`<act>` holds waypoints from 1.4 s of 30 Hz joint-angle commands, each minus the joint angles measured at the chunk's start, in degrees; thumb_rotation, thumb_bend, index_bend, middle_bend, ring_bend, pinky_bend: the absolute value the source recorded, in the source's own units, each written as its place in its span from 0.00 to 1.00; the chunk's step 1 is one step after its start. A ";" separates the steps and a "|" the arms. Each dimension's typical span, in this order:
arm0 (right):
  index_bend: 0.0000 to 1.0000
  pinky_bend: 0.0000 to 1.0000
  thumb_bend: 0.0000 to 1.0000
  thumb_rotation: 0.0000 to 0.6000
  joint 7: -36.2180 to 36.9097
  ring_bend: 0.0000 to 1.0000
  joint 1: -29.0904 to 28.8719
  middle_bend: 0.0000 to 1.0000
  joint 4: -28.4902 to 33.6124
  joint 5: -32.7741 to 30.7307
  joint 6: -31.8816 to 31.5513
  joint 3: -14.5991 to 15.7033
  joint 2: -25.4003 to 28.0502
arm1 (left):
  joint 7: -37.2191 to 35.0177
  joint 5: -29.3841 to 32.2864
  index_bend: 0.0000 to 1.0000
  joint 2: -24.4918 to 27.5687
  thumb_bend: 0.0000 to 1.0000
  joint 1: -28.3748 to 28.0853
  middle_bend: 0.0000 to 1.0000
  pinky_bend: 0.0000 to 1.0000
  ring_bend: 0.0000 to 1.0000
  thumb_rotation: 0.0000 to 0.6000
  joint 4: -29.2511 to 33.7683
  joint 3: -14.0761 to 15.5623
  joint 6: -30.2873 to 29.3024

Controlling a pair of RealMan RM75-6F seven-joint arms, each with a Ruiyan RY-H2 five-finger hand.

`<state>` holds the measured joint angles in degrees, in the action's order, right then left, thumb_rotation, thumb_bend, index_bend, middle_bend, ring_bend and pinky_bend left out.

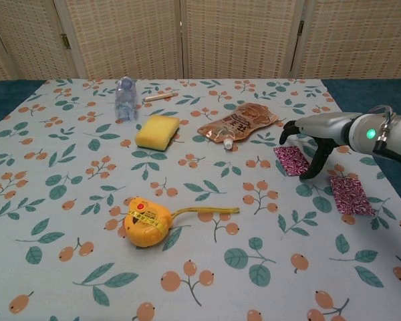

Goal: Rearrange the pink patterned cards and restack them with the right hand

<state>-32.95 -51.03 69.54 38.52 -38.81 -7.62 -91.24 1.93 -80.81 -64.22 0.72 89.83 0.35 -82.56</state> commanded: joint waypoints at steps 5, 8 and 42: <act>0.16 0.00 0.25 0.89 0.87 0.00 -0.89 0.00 -1.69 -0.86 0.31 0.61 -0.77 | -0.11 0.06 0.26 0.08 0.19 0.01 0.00 0.00 0.01 1.00 -0.05 0.01 0.12; 0.16 0.00 0.25 0.89 1.02 0.00 -1.24 0.00 -1.92 -1.17 0.27 0.85 -0.75 | -0.19 0.09 0.26 0.13 0.19 0.04 0.00 0.00 0.01 1.00 -0.03 -0.05 0.05; 0.34 0.00 0.25 0.89 16.94 0.00 11.75 0.03 19.00 4.93 -13.31 2.87 14.00 | -1.64 -0.68 0.25 -0.55 0.19 -0.17 0.00 0.00 0.01 1.00 -1.56 0.06 0.41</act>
<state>-17.68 -40.96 87.00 42.08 -50.79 -5.37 -78.41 0.30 -81.48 -64.76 0.56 88.28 0.40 -82.16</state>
